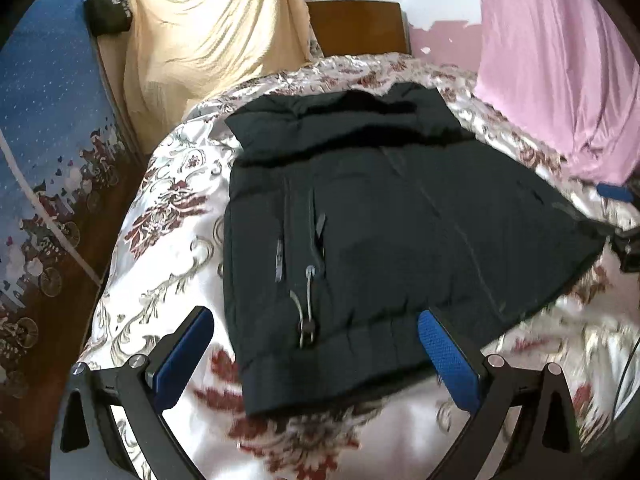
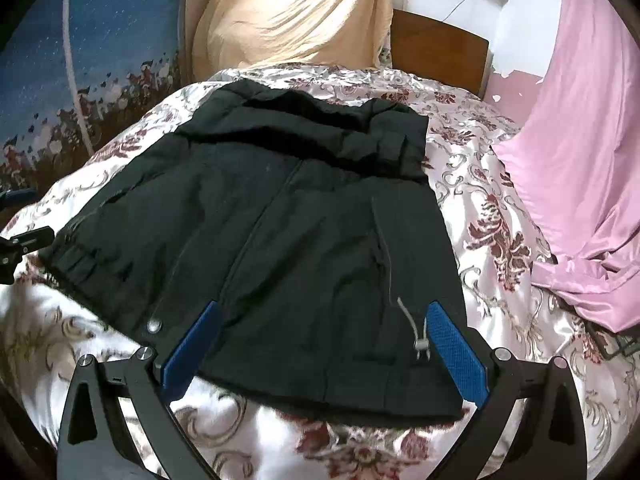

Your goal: Fold large clothes

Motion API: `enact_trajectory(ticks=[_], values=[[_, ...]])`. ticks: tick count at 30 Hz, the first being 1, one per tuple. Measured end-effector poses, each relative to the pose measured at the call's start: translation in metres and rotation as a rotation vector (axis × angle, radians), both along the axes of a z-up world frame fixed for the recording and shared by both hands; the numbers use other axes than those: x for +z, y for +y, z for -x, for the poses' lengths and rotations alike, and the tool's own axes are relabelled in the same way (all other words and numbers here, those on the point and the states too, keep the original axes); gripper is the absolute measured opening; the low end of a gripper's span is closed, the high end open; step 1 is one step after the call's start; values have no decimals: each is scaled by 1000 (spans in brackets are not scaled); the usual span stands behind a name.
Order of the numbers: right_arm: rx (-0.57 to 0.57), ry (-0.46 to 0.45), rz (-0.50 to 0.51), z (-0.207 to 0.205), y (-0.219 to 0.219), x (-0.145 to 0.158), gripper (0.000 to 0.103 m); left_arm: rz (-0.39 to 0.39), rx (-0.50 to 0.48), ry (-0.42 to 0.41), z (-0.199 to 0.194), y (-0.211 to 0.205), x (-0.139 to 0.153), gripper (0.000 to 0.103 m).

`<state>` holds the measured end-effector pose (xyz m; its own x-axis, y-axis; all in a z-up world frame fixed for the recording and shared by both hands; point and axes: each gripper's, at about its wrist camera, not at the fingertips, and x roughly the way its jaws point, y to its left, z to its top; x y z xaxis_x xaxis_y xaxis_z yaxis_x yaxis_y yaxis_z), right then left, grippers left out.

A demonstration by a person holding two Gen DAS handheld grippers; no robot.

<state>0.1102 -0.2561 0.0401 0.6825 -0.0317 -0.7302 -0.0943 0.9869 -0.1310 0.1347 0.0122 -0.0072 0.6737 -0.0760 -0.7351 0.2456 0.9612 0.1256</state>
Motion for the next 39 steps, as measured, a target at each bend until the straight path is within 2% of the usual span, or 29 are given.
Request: enact_trajectory(ticks=[5, 18, 23, 31, 35, 39], values=[[-8, 46, -11, 18, -6, -18, 101, -47, 10, 30, 11, 0, -15, 103], [-53, 130, 75, 57, -14, -64, 101, -108, 33, 61, 27, -4, -33, 103], [-92, 128, 20, 62, -23, -69, 101, -116, 34, 67, 30, -5, -38, 103], [-120, 135, -15, 62, -28, -77, 101, -124, 34, 70, 32, -6, -42, 103], [-115, 121, -2, 62, -27, -75, 101, -123, 23, 63, 34, -5, -42, 103], [-90, 110, 66, 58, -22, -72, 101, -135, -16, 40, 43, -4, -42, 103]])
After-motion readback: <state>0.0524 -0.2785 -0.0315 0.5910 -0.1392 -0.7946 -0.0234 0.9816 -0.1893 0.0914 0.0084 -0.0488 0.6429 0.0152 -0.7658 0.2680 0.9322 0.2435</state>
